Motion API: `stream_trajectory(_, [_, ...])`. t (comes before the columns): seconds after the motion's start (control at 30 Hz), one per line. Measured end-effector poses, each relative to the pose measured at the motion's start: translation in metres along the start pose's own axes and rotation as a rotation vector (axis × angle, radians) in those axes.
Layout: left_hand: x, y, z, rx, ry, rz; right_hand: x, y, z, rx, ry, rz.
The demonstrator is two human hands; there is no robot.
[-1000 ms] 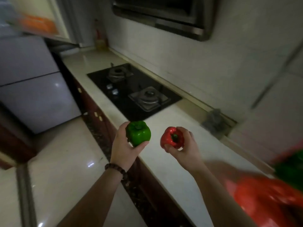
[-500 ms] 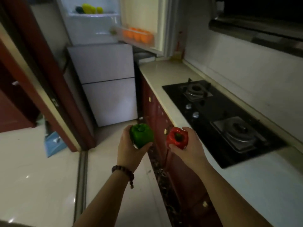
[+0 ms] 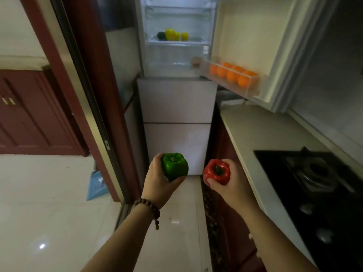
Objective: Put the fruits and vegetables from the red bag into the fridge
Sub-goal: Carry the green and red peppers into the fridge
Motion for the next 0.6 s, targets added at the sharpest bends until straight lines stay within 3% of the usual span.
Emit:
stream_trajectory(0.33, [0.205,0.001,-0.065,0.108,0.073,0.034,0.219,-0.038,-0.098,0.017,0.146,-0.122])
stream_trajectory(0.6, [0.37,0.009,-0.092,0.111,-0.062,0.095,0.355,-0.058,-0.169,0.012,0.23,-0.073])
Point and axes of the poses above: each hand's wrist, its own x-axis towards the middle knuckle, its own y-axis out of the back of the hand, z = x × y, the point moved 10 cm from there along x, towards the middle knuckle, and after that the axes turned 13 degrees about -y, right-handed, at the moved point
